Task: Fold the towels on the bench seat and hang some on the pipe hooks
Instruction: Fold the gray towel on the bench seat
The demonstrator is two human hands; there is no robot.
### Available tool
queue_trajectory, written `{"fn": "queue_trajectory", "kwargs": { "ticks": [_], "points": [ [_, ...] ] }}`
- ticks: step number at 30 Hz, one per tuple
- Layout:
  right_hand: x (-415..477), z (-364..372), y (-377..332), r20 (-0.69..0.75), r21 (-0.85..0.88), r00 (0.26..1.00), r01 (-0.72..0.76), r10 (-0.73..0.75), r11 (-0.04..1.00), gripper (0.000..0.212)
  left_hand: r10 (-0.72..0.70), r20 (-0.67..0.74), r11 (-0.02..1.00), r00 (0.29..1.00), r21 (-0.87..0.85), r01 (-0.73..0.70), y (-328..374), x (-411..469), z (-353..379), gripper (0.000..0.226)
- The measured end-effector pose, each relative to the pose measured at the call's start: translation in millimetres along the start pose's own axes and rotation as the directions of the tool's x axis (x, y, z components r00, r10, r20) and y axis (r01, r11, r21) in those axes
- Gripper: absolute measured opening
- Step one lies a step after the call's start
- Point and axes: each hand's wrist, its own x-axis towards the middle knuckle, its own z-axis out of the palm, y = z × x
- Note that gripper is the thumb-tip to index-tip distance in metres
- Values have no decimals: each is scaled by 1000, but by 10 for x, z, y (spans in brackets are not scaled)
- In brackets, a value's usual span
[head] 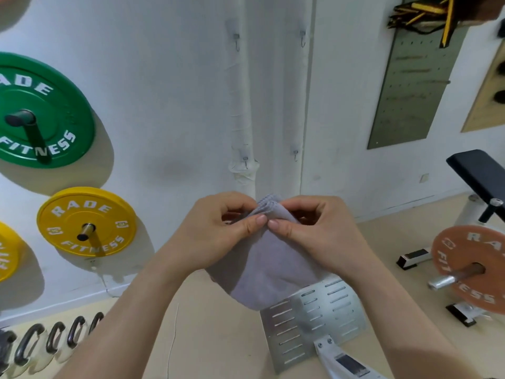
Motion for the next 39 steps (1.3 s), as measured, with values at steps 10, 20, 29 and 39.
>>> {"fn": "queue_trajectory", "kwargs": {
  "ticks": [10,20,29,39],
  "points": [
    [1637,-654,597,107,29,994,-31,28,999,11,-82,82,970,993,-221,98,-394,1712,-25,19],
    [3057,-982,1245,270,-199,959,-29,83,980,18,-146,-401,963,904,-268,37,-1089,3185,-324,12],
    [4937,-922,1440,228,-533,974,130,-6,836,18,-218,-383,935,898,-347,79,-2396,4691,-767,41],
    [6773,-512,1064,75,-244,942,334,-326,910,26,-241,-209,896,948,-422,134,-2674,6359,-1595,23]
  ]
}}
